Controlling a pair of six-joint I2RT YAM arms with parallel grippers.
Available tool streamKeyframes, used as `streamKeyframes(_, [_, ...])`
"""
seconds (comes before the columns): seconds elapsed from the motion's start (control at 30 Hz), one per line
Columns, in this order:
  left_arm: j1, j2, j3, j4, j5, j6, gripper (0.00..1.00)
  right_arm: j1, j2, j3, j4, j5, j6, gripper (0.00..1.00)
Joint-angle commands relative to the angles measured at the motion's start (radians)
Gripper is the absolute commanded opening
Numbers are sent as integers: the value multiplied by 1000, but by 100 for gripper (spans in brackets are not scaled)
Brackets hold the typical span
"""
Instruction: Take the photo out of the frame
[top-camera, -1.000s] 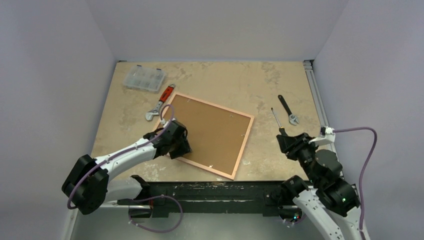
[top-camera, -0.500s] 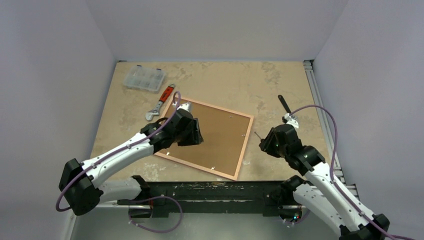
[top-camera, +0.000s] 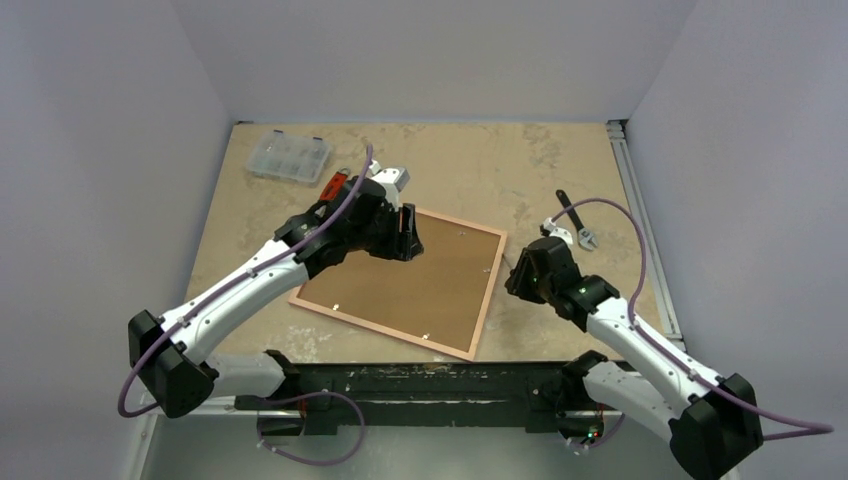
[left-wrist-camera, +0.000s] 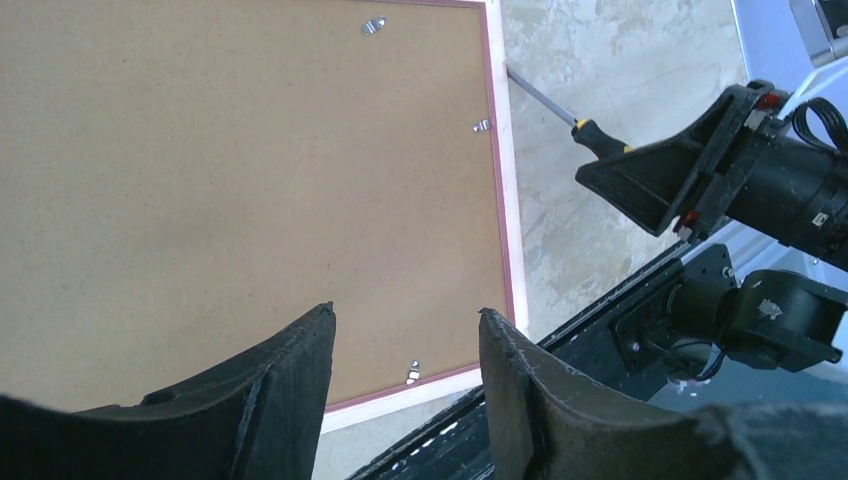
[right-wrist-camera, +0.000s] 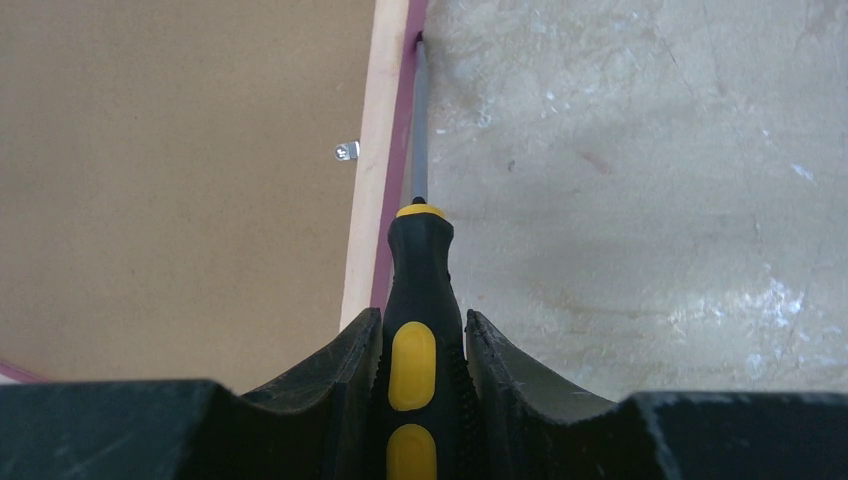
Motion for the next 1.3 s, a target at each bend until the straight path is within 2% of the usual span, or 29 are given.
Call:
streamKeyframes(0.0, [40, 36, 17, -8, 139, 92, 53, 4, 57, 40, 219, -50, -97, 0])
streamKeyframes(0.2, [42, 72, 5, -16, 208, 107, 53, 4, 137, 132, 273, -65, -195, 0])
streamKeyframes(0.33, [43, 95, -13, 17, 308, 71, 53, 4, 136, 160, 282, -106, -240, 0])
streamKeyframes(0.37, [43, 111, -10, 18, 331, 65, 53, 4, 136, 174, 256, -96, -235, 0])
streamKeyframes(0.43, [43, 137, -5, 18, 374, 57, 53, 4, 138, 231, 99, -47, -189, 0])
streamKeyframes(0.53, [45, 186, 9, 2, 423, 40, 53, 15, 135, 298, -52, -101, -108, 0])
streamKeyframes(0.73, [122, 272, -31, 83, 618, -69, 54, 219, 137, 357, -200, -28, 83, 0])
streamKeyframes(1.0, [120, 266, -24, -33, 472, -35, 62, 345, 236, 414, -330, 174, 246, 0])
streamKeyframes(1.27, [108, 153, -181, -23, 355, -34, 65, 427, 322, 464, -399, 362, 296, 0])
